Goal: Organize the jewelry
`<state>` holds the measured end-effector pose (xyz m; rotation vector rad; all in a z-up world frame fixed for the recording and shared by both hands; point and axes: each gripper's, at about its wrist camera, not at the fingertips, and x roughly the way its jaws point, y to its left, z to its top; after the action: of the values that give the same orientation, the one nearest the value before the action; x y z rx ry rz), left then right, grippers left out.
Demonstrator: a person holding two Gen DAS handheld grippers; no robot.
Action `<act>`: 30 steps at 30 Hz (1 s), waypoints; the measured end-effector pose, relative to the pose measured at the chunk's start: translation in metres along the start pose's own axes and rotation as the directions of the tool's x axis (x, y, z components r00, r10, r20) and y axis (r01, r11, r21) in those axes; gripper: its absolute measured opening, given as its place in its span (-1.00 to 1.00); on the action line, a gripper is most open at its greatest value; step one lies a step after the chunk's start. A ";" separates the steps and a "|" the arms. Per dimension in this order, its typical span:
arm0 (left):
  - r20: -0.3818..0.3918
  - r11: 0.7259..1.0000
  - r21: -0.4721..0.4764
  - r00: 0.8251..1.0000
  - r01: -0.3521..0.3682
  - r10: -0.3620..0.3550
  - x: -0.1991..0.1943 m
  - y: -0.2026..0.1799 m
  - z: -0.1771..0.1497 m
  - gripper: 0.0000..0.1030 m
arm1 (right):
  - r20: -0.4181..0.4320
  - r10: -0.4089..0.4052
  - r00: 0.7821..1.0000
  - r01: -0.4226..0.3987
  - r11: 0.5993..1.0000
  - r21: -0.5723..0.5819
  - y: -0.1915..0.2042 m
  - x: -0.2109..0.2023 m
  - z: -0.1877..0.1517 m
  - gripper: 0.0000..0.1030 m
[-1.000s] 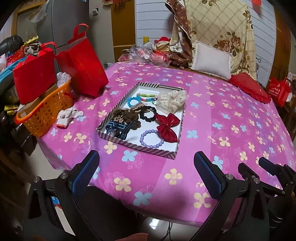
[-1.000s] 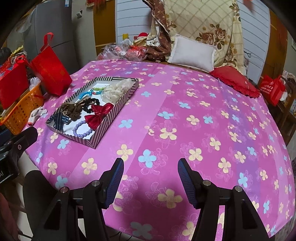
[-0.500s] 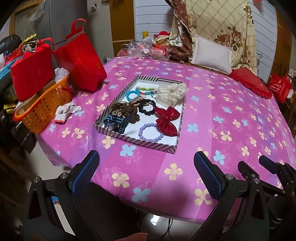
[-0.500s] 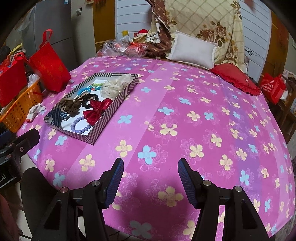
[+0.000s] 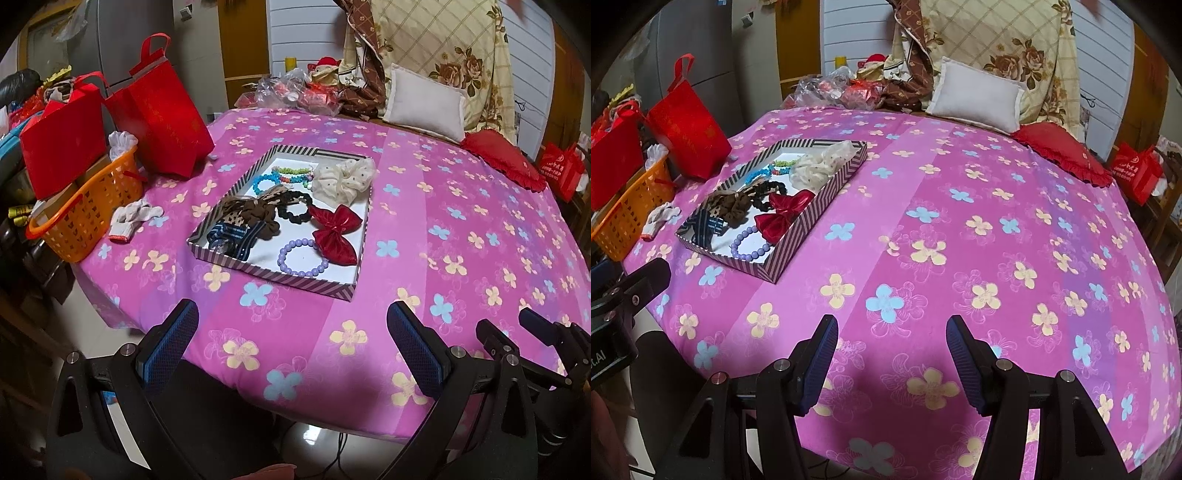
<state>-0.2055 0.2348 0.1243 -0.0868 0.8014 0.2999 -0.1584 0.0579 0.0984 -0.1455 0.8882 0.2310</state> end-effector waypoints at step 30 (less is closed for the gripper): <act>-0.045 1.000 0.006 0.999 0.002 -0.001 0.013 -0.003 -0.007 0.98 | -0.023 -0.017 1.000 0.017 1.000 -0.008 0.000 0.011 -0.004 0.14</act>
<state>-0.2011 0.2333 0.1099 -0.0887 0.8465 0.2949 -0.1550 0.0588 0.0870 -0.1634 0.9087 0.2179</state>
